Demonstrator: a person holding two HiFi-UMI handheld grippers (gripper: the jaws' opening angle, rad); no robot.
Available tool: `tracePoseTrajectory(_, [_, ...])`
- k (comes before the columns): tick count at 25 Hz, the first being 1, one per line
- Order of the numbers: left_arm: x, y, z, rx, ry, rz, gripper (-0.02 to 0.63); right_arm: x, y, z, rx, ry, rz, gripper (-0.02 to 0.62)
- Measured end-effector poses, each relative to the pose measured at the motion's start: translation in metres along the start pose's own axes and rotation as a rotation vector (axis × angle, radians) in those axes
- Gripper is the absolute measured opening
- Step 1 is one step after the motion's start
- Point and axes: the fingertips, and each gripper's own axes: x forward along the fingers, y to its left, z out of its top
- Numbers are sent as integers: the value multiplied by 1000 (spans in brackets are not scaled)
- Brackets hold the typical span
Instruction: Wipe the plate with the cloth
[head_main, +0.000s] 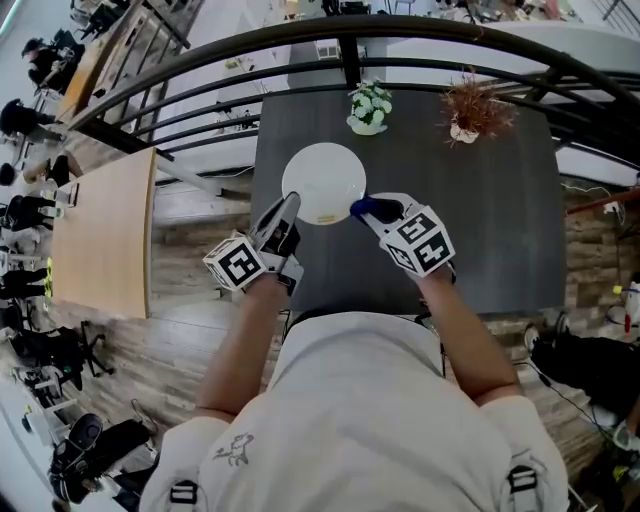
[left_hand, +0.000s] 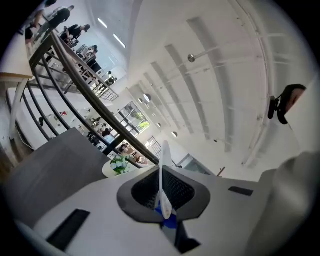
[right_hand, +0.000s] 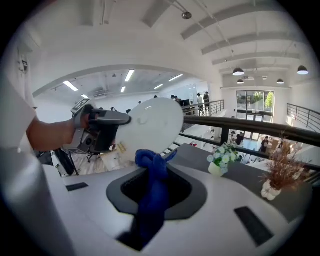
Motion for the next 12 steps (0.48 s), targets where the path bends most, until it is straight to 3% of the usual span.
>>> tracePoseTrajectory(6, [3, -1, -19, 15, 24, 18, 15, -33, -30, 39, -27, -101, -98, 67])
tracePoseTrajectory(12, [18, -30, -48, 28, 106, -51, 17, -35, -25, 79, -116, -147, -116, 67])
